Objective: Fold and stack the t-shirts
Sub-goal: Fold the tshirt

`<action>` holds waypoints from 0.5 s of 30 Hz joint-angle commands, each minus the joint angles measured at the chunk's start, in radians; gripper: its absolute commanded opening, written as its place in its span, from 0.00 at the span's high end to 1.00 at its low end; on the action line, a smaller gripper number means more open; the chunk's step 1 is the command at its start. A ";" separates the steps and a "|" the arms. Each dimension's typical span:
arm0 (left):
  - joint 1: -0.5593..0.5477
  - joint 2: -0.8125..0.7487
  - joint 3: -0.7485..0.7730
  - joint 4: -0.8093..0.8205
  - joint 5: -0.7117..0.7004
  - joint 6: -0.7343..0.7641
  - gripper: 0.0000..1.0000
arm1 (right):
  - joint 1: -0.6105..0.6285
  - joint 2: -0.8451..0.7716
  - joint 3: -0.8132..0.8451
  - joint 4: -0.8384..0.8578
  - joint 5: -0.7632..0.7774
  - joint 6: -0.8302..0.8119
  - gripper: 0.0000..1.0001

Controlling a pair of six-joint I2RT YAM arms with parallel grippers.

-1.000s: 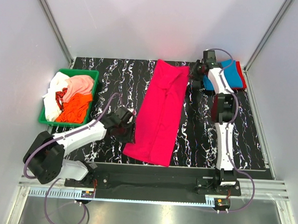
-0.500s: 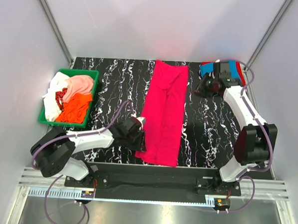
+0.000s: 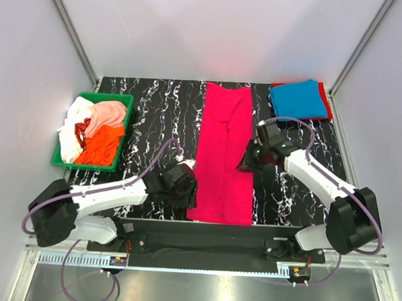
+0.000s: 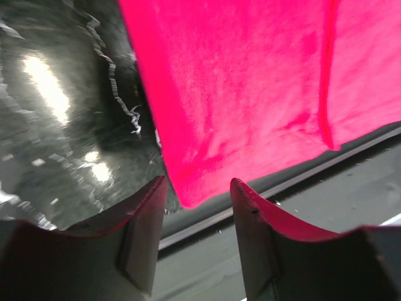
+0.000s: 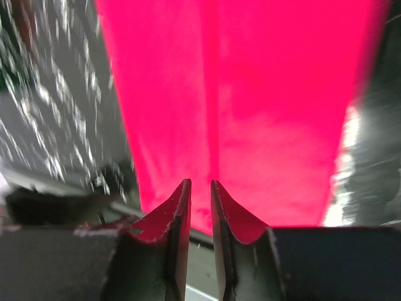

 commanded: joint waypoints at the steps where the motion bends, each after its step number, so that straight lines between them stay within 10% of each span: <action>1: 0.012 -0.098 0.028 -0.075 -0.088 0.005 0.48 | 0.142 -0.024 -0.056 0.079 0.047 0.113 0.74; 15: 0.088 -0.085 -0.153 0.128 0.125 0.027 0.45 | 0.242 -0.206 -0.277 -0.129 0.198 0.252 0.63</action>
